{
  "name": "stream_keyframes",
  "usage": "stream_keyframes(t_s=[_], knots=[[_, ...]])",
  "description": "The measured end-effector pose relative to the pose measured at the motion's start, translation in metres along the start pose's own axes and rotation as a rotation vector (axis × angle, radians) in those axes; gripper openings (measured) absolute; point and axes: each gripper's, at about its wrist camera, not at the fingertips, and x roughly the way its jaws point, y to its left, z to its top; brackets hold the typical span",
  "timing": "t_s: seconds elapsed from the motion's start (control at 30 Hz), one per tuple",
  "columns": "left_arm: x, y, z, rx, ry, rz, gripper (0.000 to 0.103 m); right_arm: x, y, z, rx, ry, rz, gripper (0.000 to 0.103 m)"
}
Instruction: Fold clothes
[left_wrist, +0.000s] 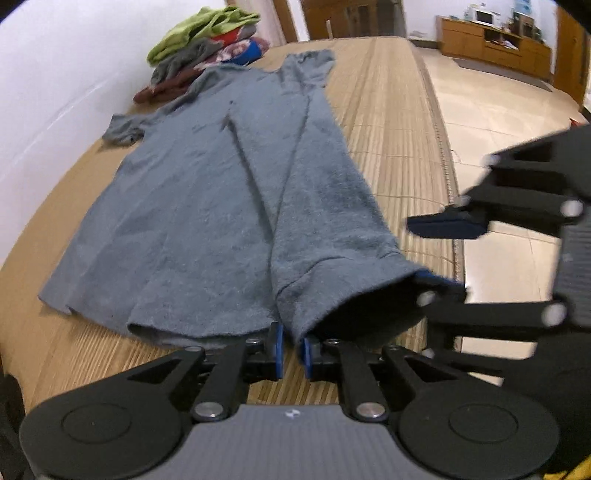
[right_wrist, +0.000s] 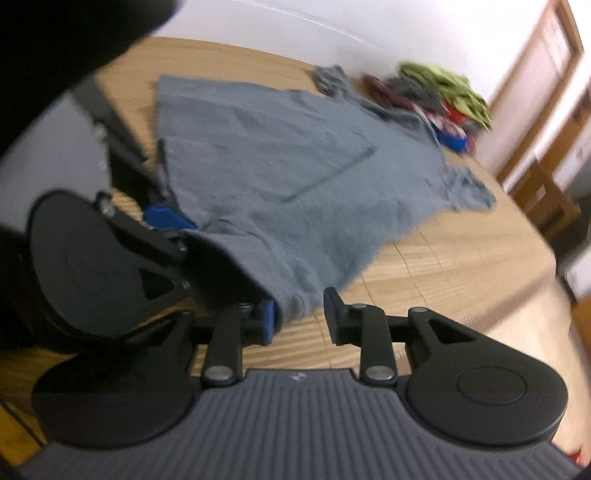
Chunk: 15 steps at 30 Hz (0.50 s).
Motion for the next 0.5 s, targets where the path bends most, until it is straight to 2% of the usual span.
stream_keyframes(t_s=[0.07, 0.1, 0.17, 0.23, 0.37, 0.5], knots=[[0.001, -0.001, -0.002, -0.004, 0.003, -0.011, 0.013, 0.001, -0.004, -0.004, 0.039, 0.029, 0.015, 0.012], [-0.001, -0.003, -0.004, -0.003, 0.004, -0.022, 0.015, 0.001, -0.006, -0.006, 0.059, 0.044, 0.023, 0.007], [-0.005, -0.008, -0.004, 0.01, -0.009, -0.042, 0.022, 0.001, -0.009, -0.011, 0.098, 0.074, 0.039, 0.008], [-0.006, -0.017, -0.003, 0.049, -0.017, -0.053, 0.024, 0.002, -0.013, -0.015, 0.137, 0.103, 0.054, 0.007], [-0.007, -0.028, -0.005, 0.105, -0.002, -0.083, 0.023, 0.003, -0.021, -0.023, 0.224, 0.151, 0.088, 0.008], [-0.009, -0.022, -0.009, 0.108, 0.017, -0.127, 0.023, 0.003, -0.03, -0.031, 0.332, 0.162, 0.131, 0.011]])
